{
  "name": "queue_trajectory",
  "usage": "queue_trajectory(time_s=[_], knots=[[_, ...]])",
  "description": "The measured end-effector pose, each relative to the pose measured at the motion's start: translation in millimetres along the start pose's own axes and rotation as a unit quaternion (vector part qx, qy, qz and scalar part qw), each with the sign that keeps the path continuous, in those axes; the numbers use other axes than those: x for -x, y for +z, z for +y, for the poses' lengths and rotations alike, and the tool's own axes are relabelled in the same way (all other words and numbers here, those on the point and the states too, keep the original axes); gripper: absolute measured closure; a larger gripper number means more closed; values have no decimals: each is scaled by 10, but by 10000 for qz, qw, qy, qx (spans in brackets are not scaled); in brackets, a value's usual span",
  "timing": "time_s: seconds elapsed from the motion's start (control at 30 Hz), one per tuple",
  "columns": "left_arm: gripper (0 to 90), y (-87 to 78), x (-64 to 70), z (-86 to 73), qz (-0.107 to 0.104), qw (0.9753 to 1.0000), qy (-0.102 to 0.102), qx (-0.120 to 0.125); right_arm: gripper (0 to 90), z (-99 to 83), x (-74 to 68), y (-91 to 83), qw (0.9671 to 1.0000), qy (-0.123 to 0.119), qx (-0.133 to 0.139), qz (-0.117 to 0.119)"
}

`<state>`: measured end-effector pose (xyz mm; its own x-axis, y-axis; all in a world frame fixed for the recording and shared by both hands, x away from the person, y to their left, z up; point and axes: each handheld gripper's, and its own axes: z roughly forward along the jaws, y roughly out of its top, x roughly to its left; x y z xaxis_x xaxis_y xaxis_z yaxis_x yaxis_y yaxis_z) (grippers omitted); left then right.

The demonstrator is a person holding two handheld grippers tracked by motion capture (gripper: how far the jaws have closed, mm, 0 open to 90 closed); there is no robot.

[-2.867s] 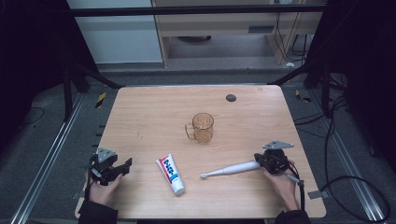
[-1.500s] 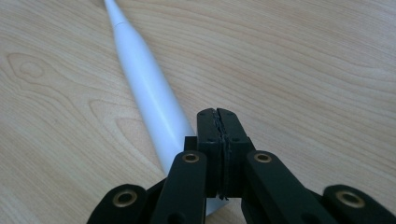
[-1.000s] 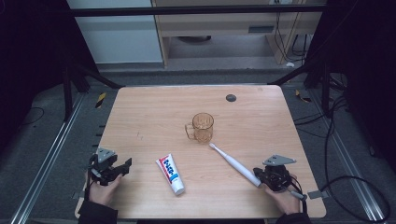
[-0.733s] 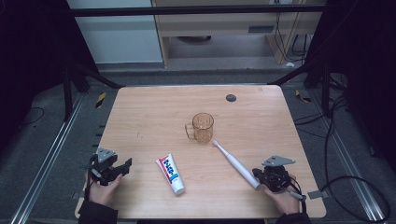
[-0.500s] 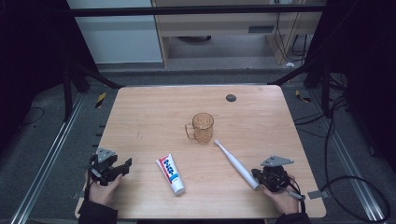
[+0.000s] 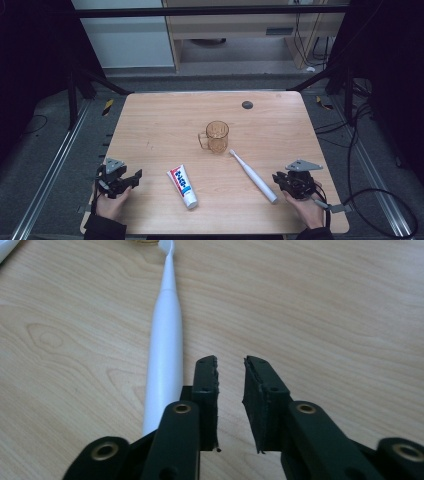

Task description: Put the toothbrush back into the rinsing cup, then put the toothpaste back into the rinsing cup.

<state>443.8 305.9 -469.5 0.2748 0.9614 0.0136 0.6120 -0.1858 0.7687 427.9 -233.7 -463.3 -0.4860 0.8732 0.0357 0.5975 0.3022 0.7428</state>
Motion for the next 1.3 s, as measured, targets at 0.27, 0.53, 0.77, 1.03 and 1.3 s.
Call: queue_trajectory(time_s=[0.27, 0.53, 0.77, 1.03, 1.3], knots=[[365, 7, -9, 0, -11, 10000, -12, -3, 618, 148, -6, -68, 9997, -32, 196, -134], [363, 35, 5, 1, -36, 10000, 31, -64, 517, 331, 0, -98, 9999, 0, 135, -41], [357, 58, 5, -1, -44, 9999, 52, -131, 480, 480, -13, -89, 10000, -58, -33, -8], [357, 77, 21, 5, -37, 9998, 111, -161, 464, 690, -85, 6, 9996, -225, -151, -75], [356, 85, 12, 2, -31, 9998, 106, -188, 478, 857, -175, 137, 9979, -391, -514, 10]])
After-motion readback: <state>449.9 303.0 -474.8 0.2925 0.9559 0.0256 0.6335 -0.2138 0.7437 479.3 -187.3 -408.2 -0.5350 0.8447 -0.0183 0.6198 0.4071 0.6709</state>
